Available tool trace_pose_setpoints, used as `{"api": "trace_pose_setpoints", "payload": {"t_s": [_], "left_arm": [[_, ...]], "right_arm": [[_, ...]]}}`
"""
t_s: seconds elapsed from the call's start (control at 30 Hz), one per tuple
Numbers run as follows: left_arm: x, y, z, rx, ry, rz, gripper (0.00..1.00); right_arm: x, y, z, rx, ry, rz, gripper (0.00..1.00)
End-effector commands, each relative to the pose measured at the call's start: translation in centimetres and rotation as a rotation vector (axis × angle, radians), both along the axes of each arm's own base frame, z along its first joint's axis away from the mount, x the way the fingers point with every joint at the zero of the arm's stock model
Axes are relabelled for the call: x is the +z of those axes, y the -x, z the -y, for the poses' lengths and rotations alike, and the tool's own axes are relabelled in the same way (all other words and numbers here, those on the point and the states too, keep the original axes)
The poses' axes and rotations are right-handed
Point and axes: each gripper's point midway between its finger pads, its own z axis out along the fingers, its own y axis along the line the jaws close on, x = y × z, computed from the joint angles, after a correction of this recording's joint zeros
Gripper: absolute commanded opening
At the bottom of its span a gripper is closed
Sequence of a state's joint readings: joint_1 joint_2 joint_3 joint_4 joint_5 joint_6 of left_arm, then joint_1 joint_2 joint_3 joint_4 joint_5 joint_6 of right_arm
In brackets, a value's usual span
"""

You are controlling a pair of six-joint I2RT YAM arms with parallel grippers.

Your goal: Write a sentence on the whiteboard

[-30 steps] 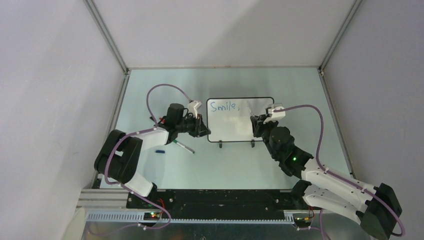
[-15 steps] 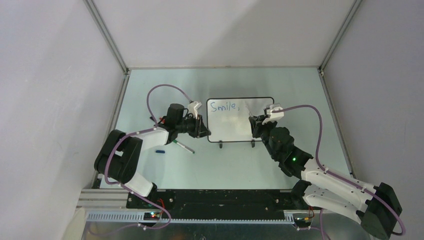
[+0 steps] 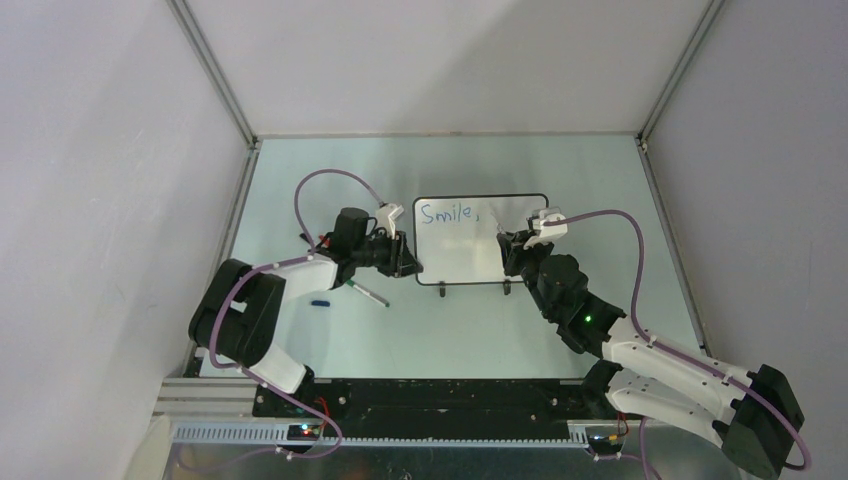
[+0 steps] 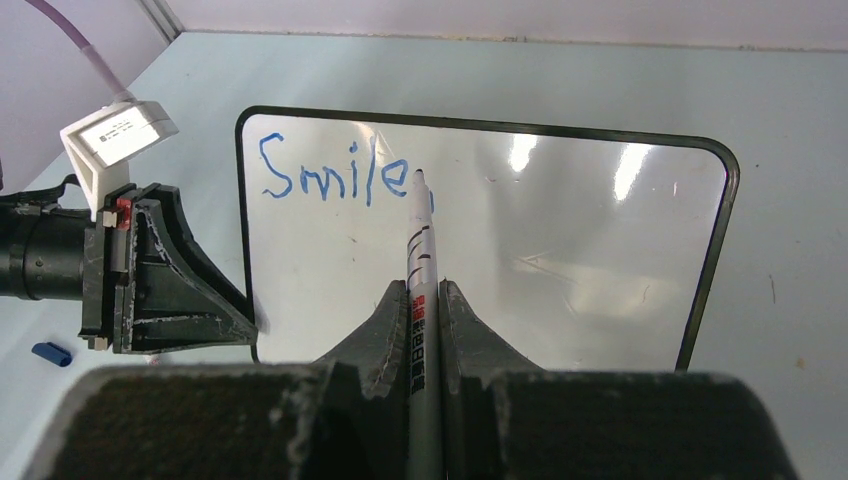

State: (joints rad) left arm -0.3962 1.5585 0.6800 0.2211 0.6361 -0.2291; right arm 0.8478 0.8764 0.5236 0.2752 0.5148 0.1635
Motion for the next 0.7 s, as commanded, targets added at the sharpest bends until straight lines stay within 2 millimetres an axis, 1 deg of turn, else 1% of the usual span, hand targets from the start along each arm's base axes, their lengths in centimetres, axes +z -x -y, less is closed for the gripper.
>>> {"api": "trace_pose_setpoints", "payload": {"t_s": [0.0,0.2,0.27,0.5,0.6,0.67], "left_arm": [[0.49,-0.57,0.28,-0.015,0.004,0.015,0.39],[0.35,-0.69,0.25,-0.014,-0.004,0.008,0.29],[0.32,-0.72,0.23,-0.013,-0.005,0.006,0.28],[0.35,-0.69,0.26,-0.015,-0.003,0.007,0.25],[0.38,-0.63,0.31,-0.02,0.0,0.008,0.24],[0.42,-0.63,0.31,-0.02,0.001,0.01,0.24]], "right_arm": [[1.14,-0.16,-0.11,-0.007,-0.033,0.034,0.07],[1.12,-0.16,-0.12,-0.006,-0.032,0.033,0.07],[1.11,-0.13,-0.15,-0.005,-0.033,0.032,0.08],[0.83,-0.17,-0.58,0.002,-0.022,-0.016,0.07],[0.56,-0.07,-0.69,0.004,-0.008,-0.054,0.05],[0.82,0.1,-0.61,0.006,0.001,-0.073,0.01]]}}
